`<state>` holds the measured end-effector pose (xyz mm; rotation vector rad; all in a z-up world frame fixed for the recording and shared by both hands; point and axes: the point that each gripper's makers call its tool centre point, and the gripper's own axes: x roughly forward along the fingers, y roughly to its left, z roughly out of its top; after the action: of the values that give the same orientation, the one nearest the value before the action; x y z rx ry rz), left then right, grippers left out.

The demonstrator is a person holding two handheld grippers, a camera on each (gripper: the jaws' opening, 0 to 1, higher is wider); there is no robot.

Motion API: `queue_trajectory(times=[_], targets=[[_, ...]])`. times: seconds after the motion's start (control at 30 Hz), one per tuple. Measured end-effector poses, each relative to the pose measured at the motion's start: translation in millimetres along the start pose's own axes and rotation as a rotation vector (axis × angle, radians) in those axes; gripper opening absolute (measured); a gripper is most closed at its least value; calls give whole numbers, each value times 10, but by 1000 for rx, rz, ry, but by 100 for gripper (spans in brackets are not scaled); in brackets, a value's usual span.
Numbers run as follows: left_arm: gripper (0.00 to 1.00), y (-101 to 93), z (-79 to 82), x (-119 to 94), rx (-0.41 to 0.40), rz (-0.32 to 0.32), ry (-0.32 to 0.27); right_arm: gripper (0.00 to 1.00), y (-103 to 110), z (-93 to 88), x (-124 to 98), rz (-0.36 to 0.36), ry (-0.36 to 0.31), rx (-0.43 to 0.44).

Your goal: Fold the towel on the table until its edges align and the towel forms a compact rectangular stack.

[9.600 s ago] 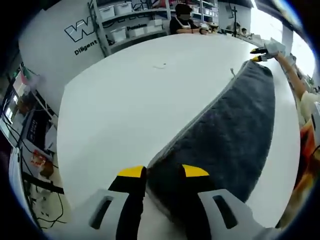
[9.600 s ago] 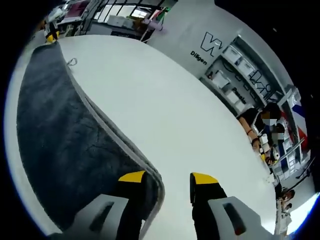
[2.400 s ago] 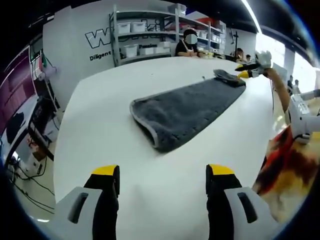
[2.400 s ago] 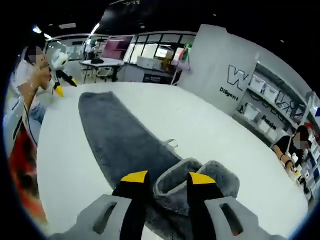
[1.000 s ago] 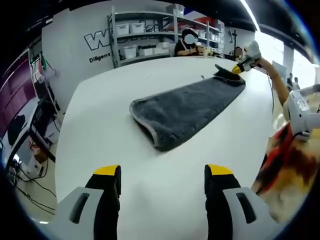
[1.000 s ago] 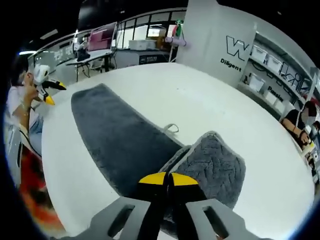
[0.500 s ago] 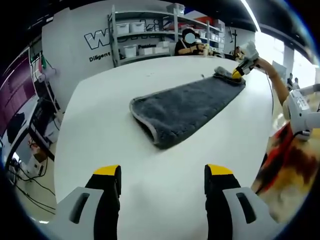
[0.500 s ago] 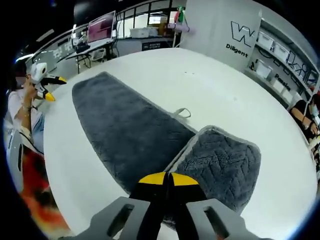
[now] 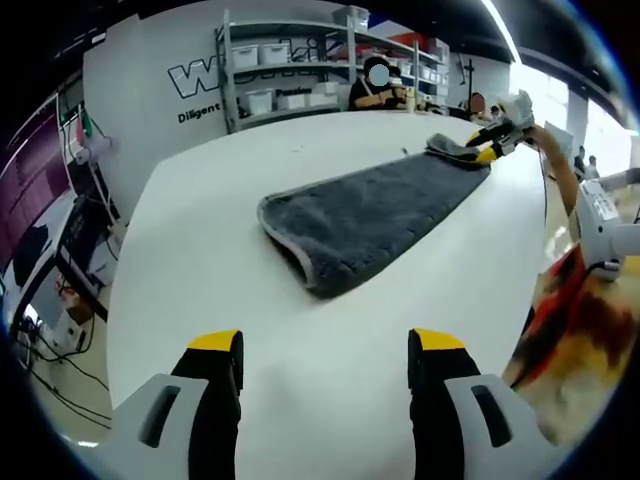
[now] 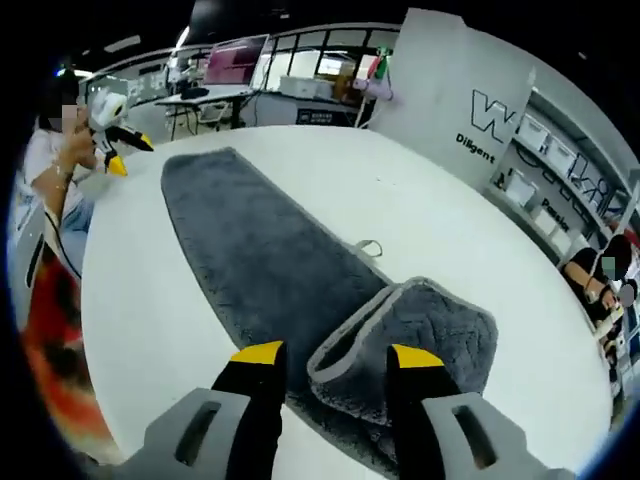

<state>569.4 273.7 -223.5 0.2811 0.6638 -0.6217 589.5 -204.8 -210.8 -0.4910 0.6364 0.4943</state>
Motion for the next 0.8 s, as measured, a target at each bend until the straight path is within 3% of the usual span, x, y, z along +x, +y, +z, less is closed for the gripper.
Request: queue_trajectory(times=[0.2, 0.43, 0.6, 0.8], targets=[[65, 0, 6, -7, 2, 2, -4, 35, 70, 2, 139, 21, -75, 127], [65, -25, -7, -14, 8, -2, -1, 18, 6, -216, 289, -34, 10, 71], [65, -20, -19, -16, 10, -1, 4, 4, -31, -133, 232, -19, -46, 136], [64, -22, -21, -9, 16, -3, 3, 2, -62, -24, 174, -9, -100, 183]])
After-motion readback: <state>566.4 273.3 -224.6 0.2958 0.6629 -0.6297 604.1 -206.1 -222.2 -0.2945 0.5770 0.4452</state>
